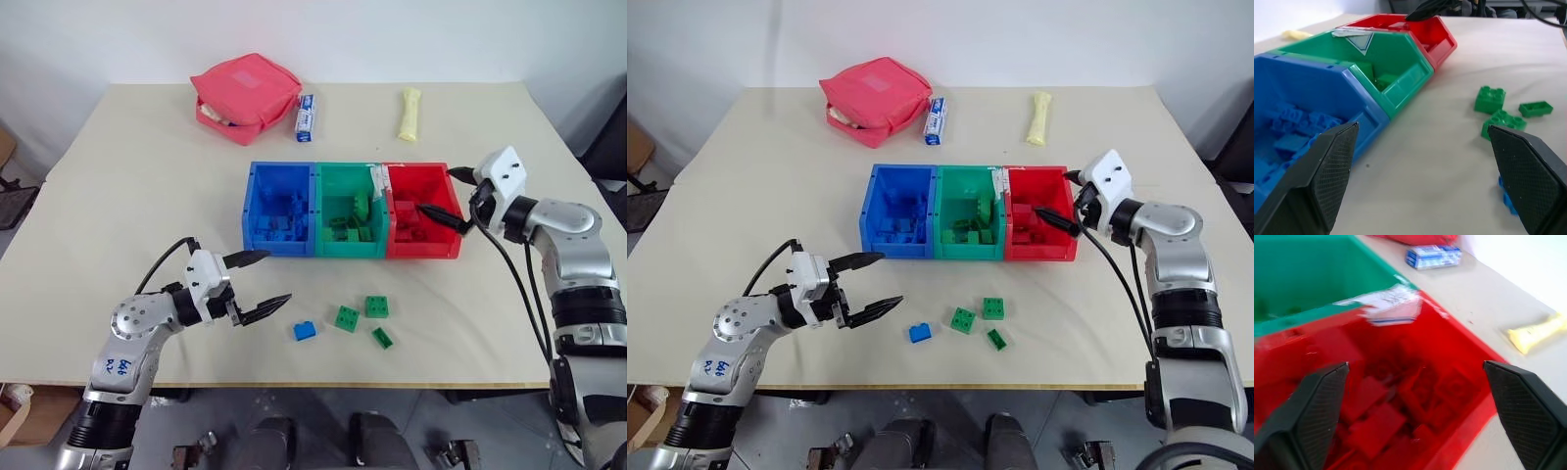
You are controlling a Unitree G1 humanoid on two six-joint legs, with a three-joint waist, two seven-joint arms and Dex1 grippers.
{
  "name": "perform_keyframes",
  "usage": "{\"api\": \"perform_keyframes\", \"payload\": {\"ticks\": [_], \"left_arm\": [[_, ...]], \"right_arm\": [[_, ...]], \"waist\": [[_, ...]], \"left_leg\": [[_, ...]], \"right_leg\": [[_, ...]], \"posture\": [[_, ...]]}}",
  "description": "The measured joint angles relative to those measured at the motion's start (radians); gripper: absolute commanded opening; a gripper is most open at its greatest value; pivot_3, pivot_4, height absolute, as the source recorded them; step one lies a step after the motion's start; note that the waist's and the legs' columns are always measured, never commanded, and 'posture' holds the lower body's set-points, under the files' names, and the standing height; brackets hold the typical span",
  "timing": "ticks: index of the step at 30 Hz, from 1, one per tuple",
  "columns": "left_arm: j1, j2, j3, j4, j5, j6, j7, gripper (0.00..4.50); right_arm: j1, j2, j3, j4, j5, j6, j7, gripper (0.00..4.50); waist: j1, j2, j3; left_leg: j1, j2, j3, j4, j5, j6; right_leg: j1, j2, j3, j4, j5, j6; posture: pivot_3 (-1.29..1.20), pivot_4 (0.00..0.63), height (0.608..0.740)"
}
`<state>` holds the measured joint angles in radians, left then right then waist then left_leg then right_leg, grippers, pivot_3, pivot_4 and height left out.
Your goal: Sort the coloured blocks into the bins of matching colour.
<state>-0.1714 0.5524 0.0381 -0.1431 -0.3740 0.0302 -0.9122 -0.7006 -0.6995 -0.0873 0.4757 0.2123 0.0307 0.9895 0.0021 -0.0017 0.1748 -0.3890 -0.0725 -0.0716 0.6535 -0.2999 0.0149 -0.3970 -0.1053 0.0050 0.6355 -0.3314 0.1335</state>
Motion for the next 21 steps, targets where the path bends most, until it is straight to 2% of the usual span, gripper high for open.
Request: {"api": "perform_keyframes", "payload": {"ticks": [5, 11, 15, 21], "left_arm": [[-0.014, 0.046, -0.020, 0.052, 0.042, -0.061, -0.067, 4.50], [-0.014, 0.064, -0.045, 0.103, 0.041, -0.113, -0.188, 4.50], [-0.043, 0.063, -0.052, 0.133, 0.011, -0.086, -0.237, 4.50], [-0.042, 0.076, -0.051, 0.122, 0.002, -0.063, -0.259, 4.50]], "right_arm": [[0.244, -0.153, -0.047, -0.231, 0.098, 0.078, 0.172, 4.47], [0.534, -0.272, -0.075, -0.352, 0.088, 0.087, 0.246, 4.47], [0.558, -0.227, -0.068, -0.369, 0.083, 0.043, 0.229, 4.47], [0.509, -0.124, 0.052, -0.479, 0.085, 0.065, 0.222, 4.47]], "waist": [[0.007, 0.000, 0.000], [0.000, 0.000, 0.000], [-0.009, 0.000, 0.000], [-0.003, 0.000, 0.000]], "left_leg": [[0.000, -0.001, 0.000, 0.000, 0.000, 0.001], [0.002, 0.000, 0.000, -0.001, 0.000, 0.001], [0.003, 0.001, 0.002, 0.000, 0.000, 0.001], [0.003, 0.001, 0.001, -0.001, 0.000, 0.000]], "right_leg": [[0.001, -0.002, 0.000, -0.001, 0.000, 0.000], [0.002, -0.001, 0.001, -0.005, 0.000, 0.000], [0.003, 0.000, 0.001, -0.004, 0.000, 0.000], [0.002, 0.000, 0.001, -0.004, 0.000, 0.000]], "posture": [[0.00, 0.150, 0.740], [0.00, 0.150, 0.740], [0.00, 0.150, 0.740], [0.00, 0.150, 0.740]]}}
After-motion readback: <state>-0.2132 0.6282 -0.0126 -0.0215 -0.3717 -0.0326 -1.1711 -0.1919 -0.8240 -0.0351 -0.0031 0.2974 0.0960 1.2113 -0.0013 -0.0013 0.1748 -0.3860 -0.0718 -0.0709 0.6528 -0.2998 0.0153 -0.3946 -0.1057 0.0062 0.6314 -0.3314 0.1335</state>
